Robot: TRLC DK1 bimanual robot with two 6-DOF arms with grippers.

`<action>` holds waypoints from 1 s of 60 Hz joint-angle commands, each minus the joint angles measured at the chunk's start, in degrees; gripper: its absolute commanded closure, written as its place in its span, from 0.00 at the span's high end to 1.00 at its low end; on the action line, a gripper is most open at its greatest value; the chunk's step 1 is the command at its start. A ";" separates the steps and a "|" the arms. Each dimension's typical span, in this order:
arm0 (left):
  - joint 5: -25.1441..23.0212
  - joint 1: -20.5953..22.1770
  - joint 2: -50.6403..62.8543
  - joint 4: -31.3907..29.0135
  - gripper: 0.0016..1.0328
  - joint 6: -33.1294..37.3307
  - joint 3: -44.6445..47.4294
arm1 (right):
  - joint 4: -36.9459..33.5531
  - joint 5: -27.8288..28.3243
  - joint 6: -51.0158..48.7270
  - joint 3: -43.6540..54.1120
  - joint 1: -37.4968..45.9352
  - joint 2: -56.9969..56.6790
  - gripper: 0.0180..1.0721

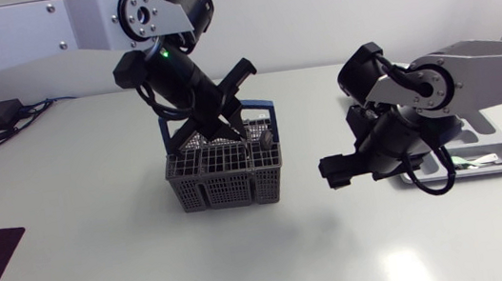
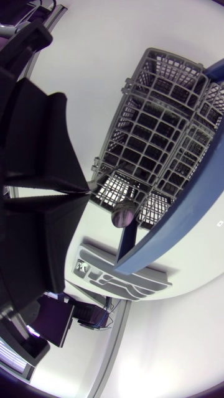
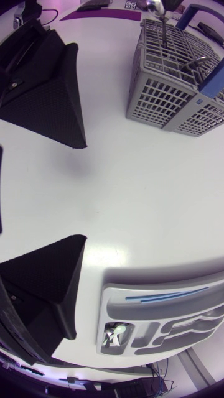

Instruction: Unload the cutlery basket into the drawer organizer.

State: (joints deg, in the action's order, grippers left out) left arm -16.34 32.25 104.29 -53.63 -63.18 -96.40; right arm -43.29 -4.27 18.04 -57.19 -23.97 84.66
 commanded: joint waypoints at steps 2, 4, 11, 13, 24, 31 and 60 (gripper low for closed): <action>-1.42 -0.61 -1.99 -1.31 0.04 -1.07 -2.30 | -0.04 -0.21 1.73 1.73 -0.56 -0.55 0.95; -1.42 -0.61 -2.43 -1.39 0.04 -1.07 -2.30 | -0.04 -0.21 1.73 1.73 -0.56 -0.55 0.95; -1.50 -0.79 -4.10 -2.10 0.04 -1.07 -2.30 | -0.13 -0.21 1.73 1.82 -0.64 -0.99 0.95; -1.50 -0.87 -4.71 -2.18 0.04 -1.07 -2.39 | -0.22 -0.21 1.73 1.82 -0.73 -1.08 0.95; -1.50 -1.22 -8.67 -2.98 0.04 -1.07 -2.13 | -0.39 -0.21 2.00 2.08 -1.52 -2.22 0.95; -1.50 -0.87 -10.77 -3.50 0.04 -1.07 -1.42 | -0.57 -0.21 2.08 2.17 -1.87 -3.10 0.95; -3.53 2.91 -18.16 -3.68 0.04 0.07 5.35 | 0.66 5.50 -6.09 4.37 -2.40 -11.80 0.95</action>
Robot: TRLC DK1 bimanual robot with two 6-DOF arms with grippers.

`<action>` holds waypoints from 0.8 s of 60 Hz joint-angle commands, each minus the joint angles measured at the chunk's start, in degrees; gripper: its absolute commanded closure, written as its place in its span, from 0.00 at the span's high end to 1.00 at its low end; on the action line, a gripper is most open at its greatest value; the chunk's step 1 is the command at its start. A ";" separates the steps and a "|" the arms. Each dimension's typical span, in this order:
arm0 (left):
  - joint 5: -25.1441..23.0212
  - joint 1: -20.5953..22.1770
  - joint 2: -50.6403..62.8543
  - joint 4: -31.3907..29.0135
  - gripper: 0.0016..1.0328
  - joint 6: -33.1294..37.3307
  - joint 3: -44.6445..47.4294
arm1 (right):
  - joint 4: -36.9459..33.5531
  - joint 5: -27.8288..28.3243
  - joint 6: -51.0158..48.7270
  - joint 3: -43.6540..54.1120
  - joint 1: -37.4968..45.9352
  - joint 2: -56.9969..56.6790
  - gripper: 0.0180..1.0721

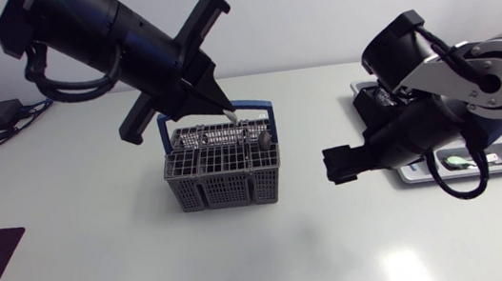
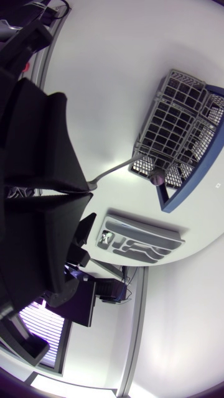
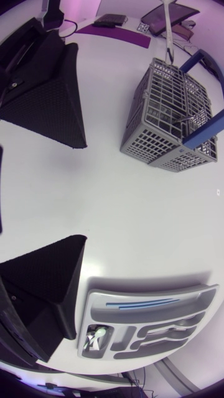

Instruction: Unload the cutlery basket into the drawer organizer.

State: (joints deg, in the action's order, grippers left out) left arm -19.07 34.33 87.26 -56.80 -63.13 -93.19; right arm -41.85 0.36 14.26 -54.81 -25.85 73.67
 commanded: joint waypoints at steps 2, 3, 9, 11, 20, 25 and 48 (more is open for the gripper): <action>-1.14 1.09 -1.04 -0.51 0.04 0.03 2.57 | -0.78 1.31 -2.75 2.34 -0.70 -1.25 0.95; -1.41 1.18 -1.04 -0.51 0.04 0.03 2.84 | -0.61 2.10 -3.19 2.51 -0.70 -1.69 0.95; -3.34 1.53 -0.34 -0.42 0.04 0.12 4.07 | 0.80 5.88 -5.56 3.92 -0.70 -4.24 0.95; -4.13 1.53 0.01 -0.42 0.04 0.12 4.15 | 2.03 7.64 -6.70 4.80 -0.70 -5.47 0.95; -9.76 0.92 2.30 -0.86 0.04 -0.06 3.71 | 9.06 14.93 -14.96 9.19 -1.31 -11.18 0.95; -13.01 0.30 3.97 -1.39 0.04 -0.06 3.36 | 10.73 13.53 -20.24 10.69 -5.36 -12.67 0.95; -20.48 -0.14 8.45 -2.09 0.04 0.47 2.22 | 20.40 3.95 -25.60 13.76 -17.13 -12.41 0.95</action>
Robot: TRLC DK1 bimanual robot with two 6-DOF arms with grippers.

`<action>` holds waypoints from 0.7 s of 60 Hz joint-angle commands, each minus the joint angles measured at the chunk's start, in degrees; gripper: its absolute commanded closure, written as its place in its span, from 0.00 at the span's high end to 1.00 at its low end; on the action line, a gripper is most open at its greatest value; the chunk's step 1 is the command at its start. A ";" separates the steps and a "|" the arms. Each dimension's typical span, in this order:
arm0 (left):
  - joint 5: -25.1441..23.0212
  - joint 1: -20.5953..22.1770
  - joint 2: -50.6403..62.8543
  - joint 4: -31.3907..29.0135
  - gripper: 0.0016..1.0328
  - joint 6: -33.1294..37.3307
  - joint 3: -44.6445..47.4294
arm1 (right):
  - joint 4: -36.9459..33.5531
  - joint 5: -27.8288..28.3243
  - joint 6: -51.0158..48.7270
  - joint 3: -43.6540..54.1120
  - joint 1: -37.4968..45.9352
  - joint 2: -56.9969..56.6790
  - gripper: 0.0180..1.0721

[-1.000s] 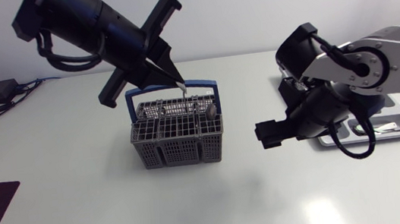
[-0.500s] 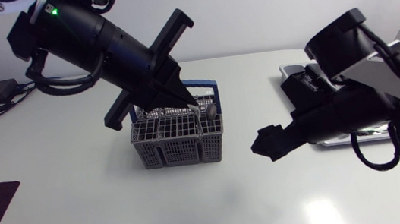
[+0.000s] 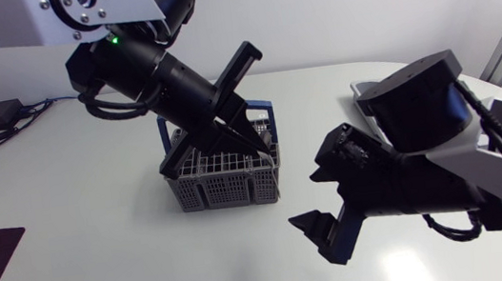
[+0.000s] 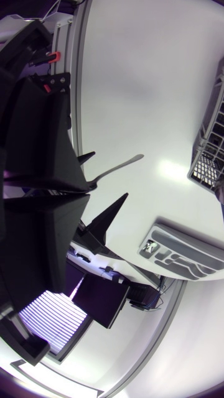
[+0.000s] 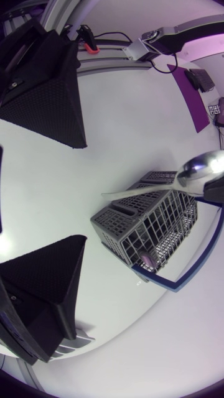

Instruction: Unload the cutlery basket into the drawer organizer.

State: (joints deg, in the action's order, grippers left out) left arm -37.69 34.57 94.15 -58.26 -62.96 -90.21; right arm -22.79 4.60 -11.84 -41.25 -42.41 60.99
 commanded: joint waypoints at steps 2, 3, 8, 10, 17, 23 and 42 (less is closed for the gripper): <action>-2.12 -0.38 1.65 -0.63 0.04 0.38 -0.75 | 1.69 -0.29 0.50 0.12 -0.57 0.36 0.95; -2.39 -0.47 1.83 -0.63 0.04 0.38 -0.75 | 2.31 -0.29 0.50 0.12 -0.57 0.44 0.93; -4.23 -0.73 2.53 -0.63 0.04 0.29 -0.84 | 4.50 -0.56 0.41 0.21 -0.83 0.62 0.89; -5.02 -0.82 2.88 -0.71 0.04 0.29 -0.84 | 5.12 -0.91 0.50 0.21 -1.18 0.71 0.89; -6.60 -1.17 3.50 -0.71 0.04 0.12 -0.93 | 8.72 -2.49 1.73 1.00 -1.97 0.62 0.89; -8.27 -1.61 3.59 -0.80 0.04 -0.15 -1.10 | 11.54 -4.25 2.34 1.62 -2.67 1.41 0.86; -11.09 -2.14 3.32 -1.07 0.04 -0.59 -1.19 | 16.37 -6.53 2.08 1.70 -3.47 3.70 0.59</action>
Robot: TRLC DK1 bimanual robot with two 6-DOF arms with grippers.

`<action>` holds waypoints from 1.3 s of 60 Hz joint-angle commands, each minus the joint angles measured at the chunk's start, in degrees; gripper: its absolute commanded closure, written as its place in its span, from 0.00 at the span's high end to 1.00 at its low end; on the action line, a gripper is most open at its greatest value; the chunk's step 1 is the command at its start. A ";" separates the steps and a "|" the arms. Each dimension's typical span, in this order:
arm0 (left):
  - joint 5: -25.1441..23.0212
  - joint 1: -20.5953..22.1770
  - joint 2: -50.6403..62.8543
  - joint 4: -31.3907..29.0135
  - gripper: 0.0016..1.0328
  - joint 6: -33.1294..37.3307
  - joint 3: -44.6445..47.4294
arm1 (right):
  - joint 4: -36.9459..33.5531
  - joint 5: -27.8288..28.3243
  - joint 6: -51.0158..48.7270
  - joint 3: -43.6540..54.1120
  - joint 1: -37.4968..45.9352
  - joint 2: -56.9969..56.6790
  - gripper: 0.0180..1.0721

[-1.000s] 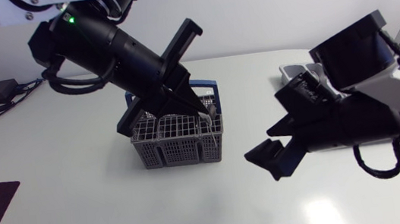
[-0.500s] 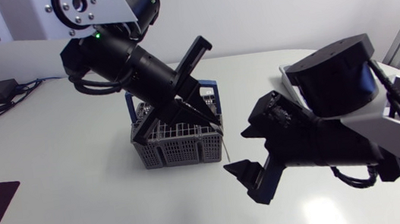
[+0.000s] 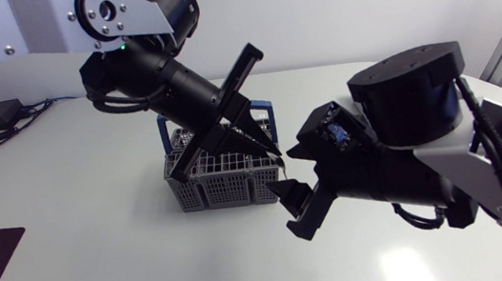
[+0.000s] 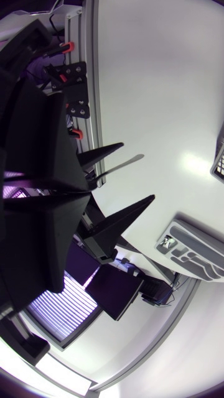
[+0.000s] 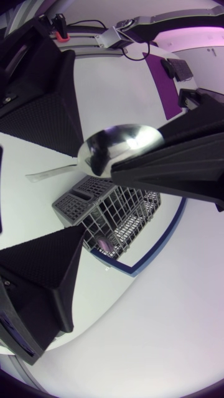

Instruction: Unload the cutlery basket into the drawer organizer.

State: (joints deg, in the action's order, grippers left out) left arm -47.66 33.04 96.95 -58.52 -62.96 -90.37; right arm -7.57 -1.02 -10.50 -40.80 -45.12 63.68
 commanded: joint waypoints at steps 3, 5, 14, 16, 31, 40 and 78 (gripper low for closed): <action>-1.12 -0.69 0.52 -0.80 0.04 -0.67 -1.04 | 1.60 -1.27 0.75 1.33 -0.76 1.10 0.51; -1.12 -0.78 0.52 -0.89 0.04 -0.59 -1.04 | 1.68 -1.27 0.75 1.33 -0.76 1.10 0.46; -1.12 -1.92 0.52 -1.07 0.04 -0.76 -1.04 | 1.42 -1.44 0.83 1.77 -1.11 1.10 0.40; -1.12 -2.19 0.52 -1.07 0.04 -0.85 -1.04 | 1.25 -1.53 0.83 1.86 -1.28 0.92 0.39; -1.12 -2.28 0.26 -1.07 0.04 -1.20 -1.13 | 1.51 -1.53 0.83 2.21 -1.72 0.66 0.22; -1.21 -1.92 0.26 -1.07 0.04 -1.29 -1.04 | 1.60 -1.53 0.83 1.77 -1.72 0.92 0.21; -1.74 -1.57 0.35 -1.07 0.05 -1.55 -0.60 | 4.50 -2.76 0.66 1.95 -2.25 2.94 0.06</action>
State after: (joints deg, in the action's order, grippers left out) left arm -48.01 31.03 96.95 -58.65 -63.40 -90.37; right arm -4.03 -2.90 -10.52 -40.14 -47.20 66.24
